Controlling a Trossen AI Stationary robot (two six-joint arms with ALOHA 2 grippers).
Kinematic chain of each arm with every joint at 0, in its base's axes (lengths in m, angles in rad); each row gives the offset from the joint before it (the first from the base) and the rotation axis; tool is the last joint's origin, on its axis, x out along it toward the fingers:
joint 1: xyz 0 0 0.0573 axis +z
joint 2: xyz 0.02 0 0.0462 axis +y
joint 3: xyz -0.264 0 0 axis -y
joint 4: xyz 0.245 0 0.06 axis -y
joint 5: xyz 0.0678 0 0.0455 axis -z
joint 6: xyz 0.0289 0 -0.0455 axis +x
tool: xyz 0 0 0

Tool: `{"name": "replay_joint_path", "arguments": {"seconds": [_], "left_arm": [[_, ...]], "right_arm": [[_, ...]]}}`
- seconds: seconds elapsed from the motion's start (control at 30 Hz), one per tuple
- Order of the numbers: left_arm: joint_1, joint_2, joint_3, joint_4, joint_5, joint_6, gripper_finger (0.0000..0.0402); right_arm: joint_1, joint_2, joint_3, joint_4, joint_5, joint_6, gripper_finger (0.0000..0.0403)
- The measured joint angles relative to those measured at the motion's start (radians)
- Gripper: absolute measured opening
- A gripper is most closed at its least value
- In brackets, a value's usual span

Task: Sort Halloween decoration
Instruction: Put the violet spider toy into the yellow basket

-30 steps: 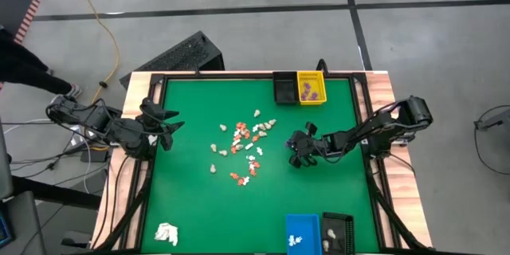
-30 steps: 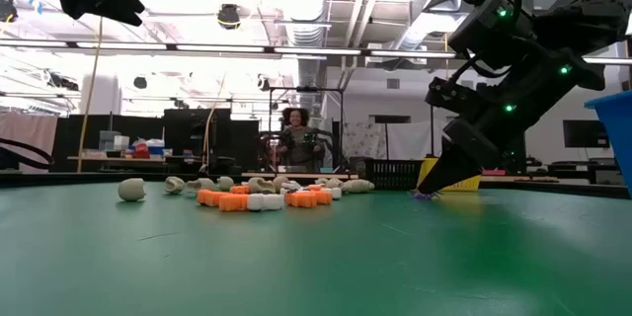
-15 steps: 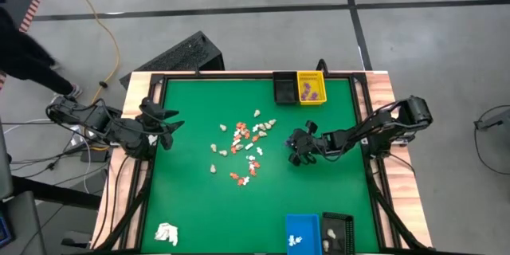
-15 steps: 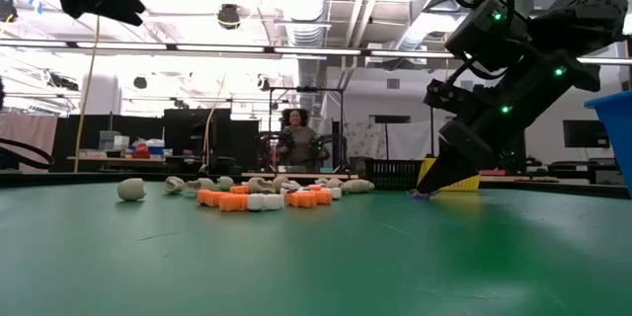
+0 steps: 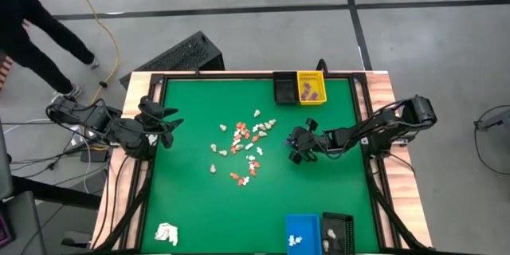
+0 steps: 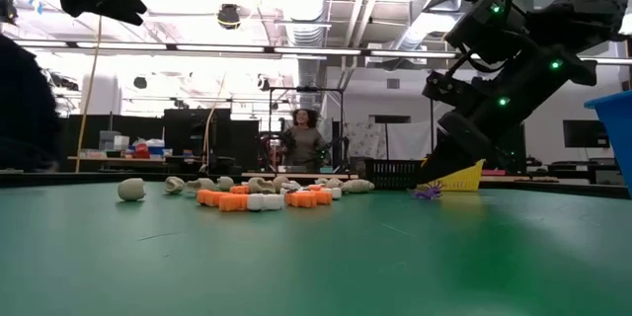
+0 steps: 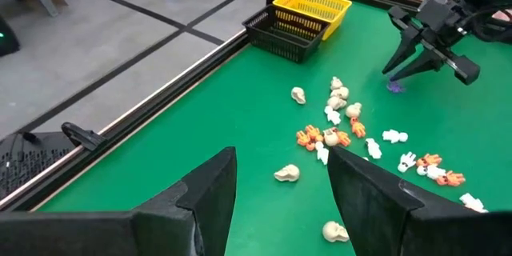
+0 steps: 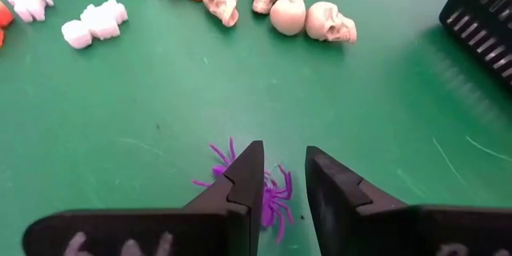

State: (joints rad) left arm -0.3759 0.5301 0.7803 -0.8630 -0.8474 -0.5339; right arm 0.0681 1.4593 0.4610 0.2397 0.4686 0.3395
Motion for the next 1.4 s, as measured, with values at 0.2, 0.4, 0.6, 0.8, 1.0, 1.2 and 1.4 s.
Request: {"name": "replay_joint_path", "arguments": {"seconds": [0.2,0.4,0.6,0.8,1.0,1.2,1.4], "left_arm": [[0.0,0.0,0.0,-0.002,0.005,0.0,0.0189],[0.0,0.0,0.0,-0.002,0.004,0.0,0.0189],[0.0,0.0,0.0,-0.002,0.004,-0.001,0.0189],[0.0,0.0,0.0,-0.002,0.003,-0.001,0.0189],[0.0,0.0,0.0,-0.002,0.002,0.009,0.0189],[0.0,0.0,0.0,-0.005,0.002,0.014,0.0189],[0.0,0.0,0.0,-0.009,0.002,0.017,0.0189]], "right_arm": [[0.002,0.001,0.0,-0.051,-0.005,0.031,0.0098],[0.002,0.0,0.002,-0.101,-0.039,0.071,0.0098],[0.004,-0.001,0.002,-0.102,-0.041,0.072,0.006],[0.003,-0.002,0.002,-0.102,-0.026,0.072,0.0006],[-0.004,-0.029,0.022,-0.119,0.0,0.044,0.0001],[-0.011,-0.127,0.026,-0.193,0.075,0.044,0.0],[-0.045,-0.243,0.027,-0.259,0.298,0.078,0.0]]}}
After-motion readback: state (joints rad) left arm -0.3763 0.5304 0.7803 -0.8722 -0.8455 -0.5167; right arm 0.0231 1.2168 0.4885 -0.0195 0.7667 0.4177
